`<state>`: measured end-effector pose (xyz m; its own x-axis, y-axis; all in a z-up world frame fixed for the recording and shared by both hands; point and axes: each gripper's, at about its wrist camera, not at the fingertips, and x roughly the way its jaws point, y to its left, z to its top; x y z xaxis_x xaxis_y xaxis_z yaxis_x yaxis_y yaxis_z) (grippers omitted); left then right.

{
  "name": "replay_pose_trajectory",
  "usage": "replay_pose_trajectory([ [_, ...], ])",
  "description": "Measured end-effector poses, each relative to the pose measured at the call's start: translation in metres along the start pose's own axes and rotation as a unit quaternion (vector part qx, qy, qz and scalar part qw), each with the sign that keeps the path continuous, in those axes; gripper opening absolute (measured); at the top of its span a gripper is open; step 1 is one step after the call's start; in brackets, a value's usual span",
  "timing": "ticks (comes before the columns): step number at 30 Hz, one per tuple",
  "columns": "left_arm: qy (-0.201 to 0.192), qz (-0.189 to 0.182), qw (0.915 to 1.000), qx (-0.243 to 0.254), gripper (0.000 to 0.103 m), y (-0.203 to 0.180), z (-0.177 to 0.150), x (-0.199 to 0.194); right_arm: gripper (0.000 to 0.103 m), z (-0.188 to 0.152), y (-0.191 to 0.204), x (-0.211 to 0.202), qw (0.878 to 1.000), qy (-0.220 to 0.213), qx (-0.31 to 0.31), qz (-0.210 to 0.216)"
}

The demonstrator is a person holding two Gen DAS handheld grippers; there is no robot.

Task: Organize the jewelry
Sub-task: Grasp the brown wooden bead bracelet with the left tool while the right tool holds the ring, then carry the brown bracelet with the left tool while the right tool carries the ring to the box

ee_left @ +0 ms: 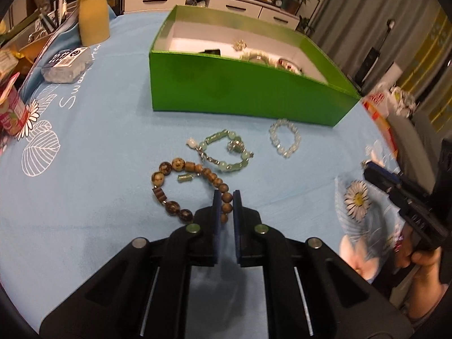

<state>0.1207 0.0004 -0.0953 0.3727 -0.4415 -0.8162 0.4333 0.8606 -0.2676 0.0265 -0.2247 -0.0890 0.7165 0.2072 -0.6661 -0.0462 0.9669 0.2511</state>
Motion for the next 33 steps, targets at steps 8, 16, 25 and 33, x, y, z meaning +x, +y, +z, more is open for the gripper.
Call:
replay_pose_trajectory([
  [8, -0.025, -0.034, 0.9980, -0.046, 0.007, 0.014, 0.009, -0.025, 0.021, 0.002, 0.001, -0.006, 1.000, -0.008, 0.001, 0.009],
  [16, -0.019, -0.035, 0.9980, -0.049, 0.007, 0.016, 0.010, -0.023, 0.021, 0.001, 0.000, -0.007, 1.000, -0.007, 0.004, 0.010],
  [25, -0.056, -0.054, 0.9954, -0.055, 0.007, 0.013, 0.021, -0.048, 0.021, 0.003, -0.001, -0.009, 1.000, -0.010, 0.016, 0.020],
  [33, -0.081, -0.059, 0.9938, -0.050, 0.007, 0.007, 0.034, -0.061, 0.021, 0.012, 0.001, -0.018, 0.999, -0.025, 0.015, 0.030],
])
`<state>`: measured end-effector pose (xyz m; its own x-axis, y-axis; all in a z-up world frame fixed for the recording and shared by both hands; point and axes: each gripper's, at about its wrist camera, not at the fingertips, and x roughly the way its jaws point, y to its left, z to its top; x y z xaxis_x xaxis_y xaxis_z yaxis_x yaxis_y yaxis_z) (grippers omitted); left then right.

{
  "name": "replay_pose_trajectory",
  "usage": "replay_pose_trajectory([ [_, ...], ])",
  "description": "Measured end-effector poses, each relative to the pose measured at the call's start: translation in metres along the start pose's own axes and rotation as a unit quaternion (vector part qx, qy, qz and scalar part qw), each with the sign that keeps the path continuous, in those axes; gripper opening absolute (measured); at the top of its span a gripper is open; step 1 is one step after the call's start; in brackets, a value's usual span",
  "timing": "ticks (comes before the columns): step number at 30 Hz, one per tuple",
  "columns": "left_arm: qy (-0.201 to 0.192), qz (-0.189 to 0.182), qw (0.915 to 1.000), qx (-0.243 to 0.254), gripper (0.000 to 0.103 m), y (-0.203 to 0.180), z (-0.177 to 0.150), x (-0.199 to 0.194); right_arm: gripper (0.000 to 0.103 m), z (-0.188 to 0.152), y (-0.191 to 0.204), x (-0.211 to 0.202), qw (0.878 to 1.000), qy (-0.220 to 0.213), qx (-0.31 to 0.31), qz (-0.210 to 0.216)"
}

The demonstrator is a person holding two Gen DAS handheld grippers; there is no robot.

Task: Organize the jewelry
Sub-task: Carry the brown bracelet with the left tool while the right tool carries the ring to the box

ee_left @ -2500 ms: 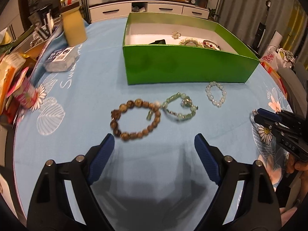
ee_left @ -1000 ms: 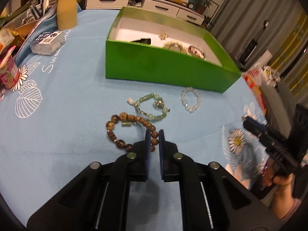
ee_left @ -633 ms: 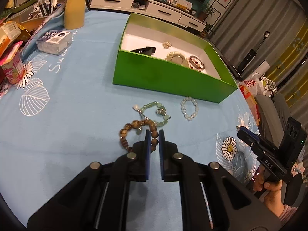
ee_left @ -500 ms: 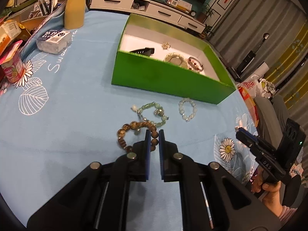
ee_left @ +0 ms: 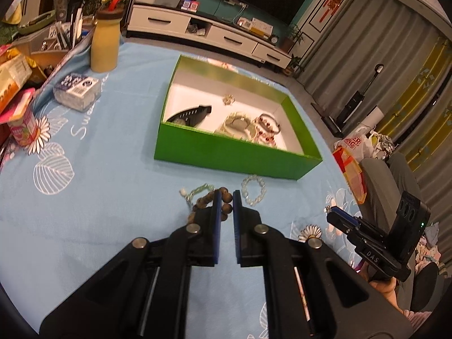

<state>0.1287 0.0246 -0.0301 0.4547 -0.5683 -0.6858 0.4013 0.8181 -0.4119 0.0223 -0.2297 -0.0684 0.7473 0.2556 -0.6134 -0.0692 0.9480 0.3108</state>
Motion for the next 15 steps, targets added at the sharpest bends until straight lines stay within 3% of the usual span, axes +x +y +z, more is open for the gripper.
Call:
replay_pose_trajectory([
  [15, -0.025, -0.030, 0.9990, 0.020, 0.007, -0.029, 0.035, -0.001, 0.021, 0.034, 0.010, -0.012, 0.999, -0.037, -0.020, 0.010],
])
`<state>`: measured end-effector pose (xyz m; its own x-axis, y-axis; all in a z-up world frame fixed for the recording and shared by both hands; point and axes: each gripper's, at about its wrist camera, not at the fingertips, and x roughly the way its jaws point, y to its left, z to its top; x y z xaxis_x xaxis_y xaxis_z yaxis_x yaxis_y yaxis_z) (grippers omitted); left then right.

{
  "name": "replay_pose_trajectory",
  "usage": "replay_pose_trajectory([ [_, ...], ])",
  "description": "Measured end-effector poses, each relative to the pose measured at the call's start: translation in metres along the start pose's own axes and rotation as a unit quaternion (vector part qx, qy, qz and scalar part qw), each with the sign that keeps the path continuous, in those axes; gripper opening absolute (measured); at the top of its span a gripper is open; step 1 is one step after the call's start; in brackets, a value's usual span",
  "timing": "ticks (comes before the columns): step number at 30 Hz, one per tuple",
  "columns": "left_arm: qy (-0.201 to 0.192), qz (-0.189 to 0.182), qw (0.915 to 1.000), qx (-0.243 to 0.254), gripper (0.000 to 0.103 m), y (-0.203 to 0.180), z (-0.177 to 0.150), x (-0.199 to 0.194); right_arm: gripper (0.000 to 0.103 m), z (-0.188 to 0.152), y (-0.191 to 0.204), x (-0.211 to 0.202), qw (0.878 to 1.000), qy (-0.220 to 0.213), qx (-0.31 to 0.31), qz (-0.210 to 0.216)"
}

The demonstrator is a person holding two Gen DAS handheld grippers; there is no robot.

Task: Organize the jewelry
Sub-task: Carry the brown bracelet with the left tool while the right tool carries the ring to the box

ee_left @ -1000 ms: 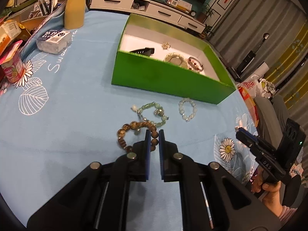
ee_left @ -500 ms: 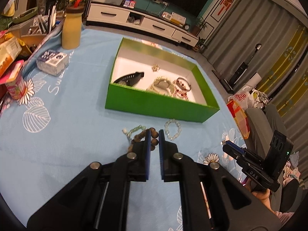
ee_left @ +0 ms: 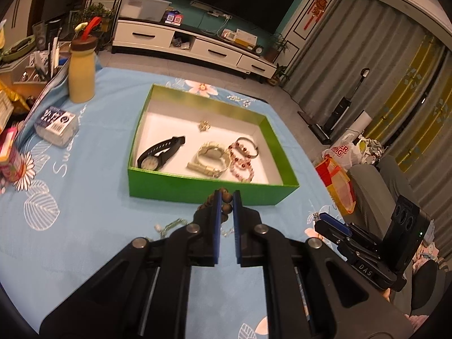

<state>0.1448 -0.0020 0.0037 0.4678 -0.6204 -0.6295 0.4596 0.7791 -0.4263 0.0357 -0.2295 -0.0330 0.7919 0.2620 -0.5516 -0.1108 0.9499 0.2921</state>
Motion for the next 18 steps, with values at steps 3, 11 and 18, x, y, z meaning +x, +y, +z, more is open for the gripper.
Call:
replay_pose_trajectory([
  [3, -0.004, 0.000, 1.0000, 0.005, 0.007, -0.004, 0.007, 0.001, 0.021, 0.006, 0.000, -0.001, 1.000, -0.006, -0.001, 0.002],
  [11, -0.013, -0.002, 0.9998, 0.011, 0.007, -0.008, 0.030, 0.006, 0.021, 0.024, -0.001, 0.002, 1.000, -0.022, -0.006, 0.003],
  [18, -0.014, 0.000, 0.9999, 0.007, 0.007, -0.005, 0.051, 0.018, 0.021, 0.044, -0.007, 0.008, 0.999, -0.032, -0.004, 0.002],
])
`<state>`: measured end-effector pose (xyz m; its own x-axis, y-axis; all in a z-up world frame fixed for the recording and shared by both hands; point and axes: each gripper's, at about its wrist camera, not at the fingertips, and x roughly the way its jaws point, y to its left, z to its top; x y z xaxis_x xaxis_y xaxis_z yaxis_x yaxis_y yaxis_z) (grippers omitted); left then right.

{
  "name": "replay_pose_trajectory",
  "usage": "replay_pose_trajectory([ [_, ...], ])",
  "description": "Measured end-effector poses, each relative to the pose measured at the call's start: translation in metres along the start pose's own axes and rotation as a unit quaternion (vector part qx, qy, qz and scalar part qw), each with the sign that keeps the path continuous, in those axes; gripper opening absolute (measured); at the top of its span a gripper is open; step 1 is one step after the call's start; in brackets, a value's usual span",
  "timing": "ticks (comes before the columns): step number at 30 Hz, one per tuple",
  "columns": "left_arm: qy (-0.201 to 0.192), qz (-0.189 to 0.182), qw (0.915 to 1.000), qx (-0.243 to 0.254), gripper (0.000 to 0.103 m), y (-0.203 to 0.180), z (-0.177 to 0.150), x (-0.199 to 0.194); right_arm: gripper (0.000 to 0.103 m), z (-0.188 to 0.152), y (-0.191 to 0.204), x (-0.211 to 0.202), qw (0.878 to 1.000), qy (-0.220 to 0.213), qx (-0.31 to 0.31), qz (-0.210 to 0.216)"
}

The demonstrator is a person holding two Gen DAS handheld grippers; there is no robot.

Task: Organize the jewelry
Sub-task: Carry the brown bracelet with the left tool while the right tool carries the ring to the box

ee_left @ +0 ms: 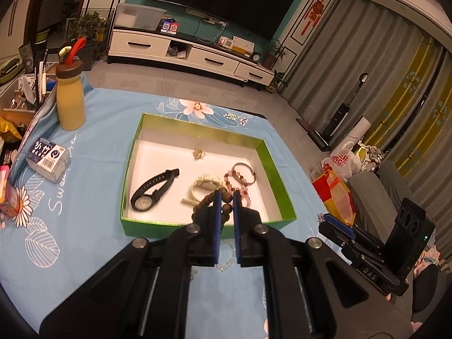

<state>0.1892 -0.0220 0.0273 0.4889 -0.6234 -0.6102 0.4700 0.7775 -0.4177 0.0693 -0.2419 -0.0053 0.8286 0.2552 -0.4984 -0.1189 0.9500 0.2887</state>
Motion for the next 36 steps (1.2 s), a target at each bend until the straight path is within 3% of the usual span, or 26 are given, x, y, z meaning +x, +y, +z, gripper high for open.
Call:
replay_pose_trajectory([
  [19, 0.021, 0.026, 0.9993, -0.016, 0.007, 0.017, 0.059, 0.074, 0.021, 0.054, -0.020, 0.057, 1.000, 0.004, 0.011, 0.005],
  [36, 0.051, 0.080, 0.9948, -0.037, 0.007, 0.051, 0.089, 0.143, 0.021, 0.079, -0.031, 0.165, 0.994, 0.102, 0.036, 0.009],
])
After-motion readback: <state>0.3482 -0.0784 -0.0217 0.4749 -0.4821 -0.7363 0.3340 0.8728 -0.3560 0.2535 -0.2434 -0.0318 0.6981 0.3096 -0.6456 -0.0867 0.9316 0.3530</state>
